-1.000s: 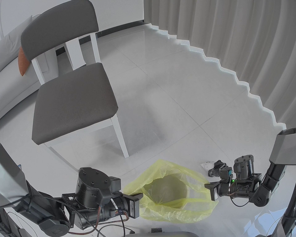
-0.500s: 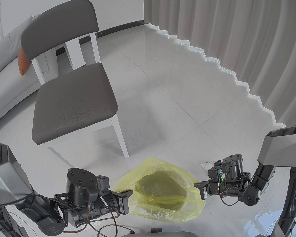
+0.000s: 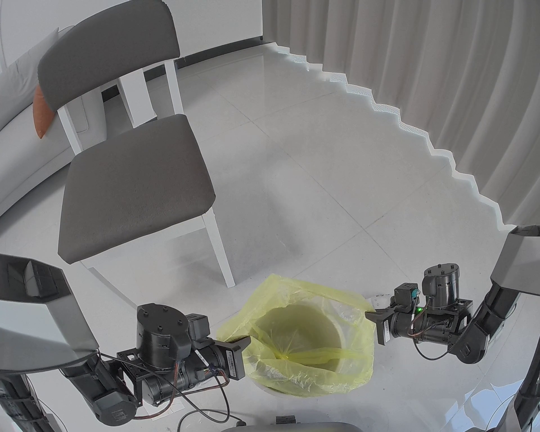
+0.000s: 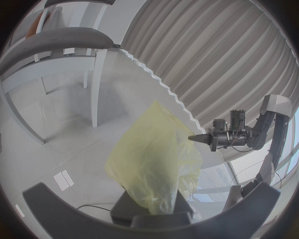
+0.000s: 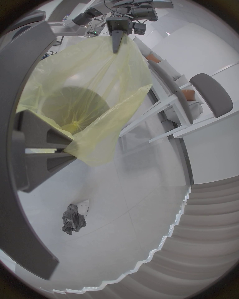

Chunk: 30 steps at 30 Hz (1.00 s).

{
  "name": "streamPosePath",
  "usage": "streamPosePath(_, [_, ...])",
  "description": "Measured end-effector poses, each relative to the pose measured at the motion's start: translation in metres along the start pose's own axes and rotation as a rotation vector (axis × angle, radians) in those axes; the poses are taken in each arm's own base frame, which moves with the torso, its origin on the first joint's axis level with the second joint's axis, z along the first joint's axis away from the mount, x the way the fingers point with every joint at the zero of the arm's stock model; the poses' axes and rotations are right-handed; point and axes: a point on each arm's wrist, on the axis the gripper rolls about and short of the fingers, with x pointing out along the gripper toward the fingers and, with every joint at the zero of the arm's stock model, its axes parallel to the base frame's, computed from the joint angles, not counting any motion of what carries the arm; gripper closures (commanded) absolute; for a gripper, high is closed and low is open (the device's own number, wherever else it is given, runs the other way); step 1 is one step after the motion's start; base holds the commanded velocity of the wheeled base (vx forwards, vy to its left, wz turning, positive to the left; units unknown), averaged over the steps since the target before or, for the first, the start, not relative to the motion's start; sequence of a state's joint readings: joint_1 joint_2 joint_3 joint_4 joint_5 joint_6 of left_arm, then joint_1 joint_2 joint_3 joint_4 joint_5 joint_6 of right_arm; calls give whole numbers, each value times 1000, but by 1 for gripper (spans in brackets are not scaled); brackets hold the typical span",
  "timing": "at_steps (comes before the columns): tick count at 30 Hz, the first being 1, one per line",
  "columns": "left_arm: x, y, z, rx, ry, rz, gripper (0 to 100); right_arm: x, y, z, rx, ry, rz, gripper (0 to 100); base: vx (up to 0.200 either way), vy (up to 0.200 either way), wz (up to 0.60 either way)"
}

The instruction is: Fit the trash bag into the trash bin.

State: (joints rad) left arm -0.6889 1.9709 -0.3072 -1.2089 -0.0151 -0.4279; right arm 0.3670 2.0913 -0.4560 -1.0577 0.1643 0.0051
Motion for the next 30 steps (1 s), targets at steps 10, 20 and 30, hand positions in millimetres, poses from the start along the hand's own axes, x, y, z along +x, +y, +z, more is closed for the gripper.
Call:
streamPosePath(10, [11,9,-5,-10,17,26,100,-4,1,0,-33,-4,-1,100,0,0,0])
streamPosePath(20, [23,33,-8,-38,13,46,100,30,0,-11,-34,37,15,100,0,0,0])
streamPosePath(30, [22,44,-24,-47,34,59,100,44,4,-35,-52,69,33,100,0,0,0])
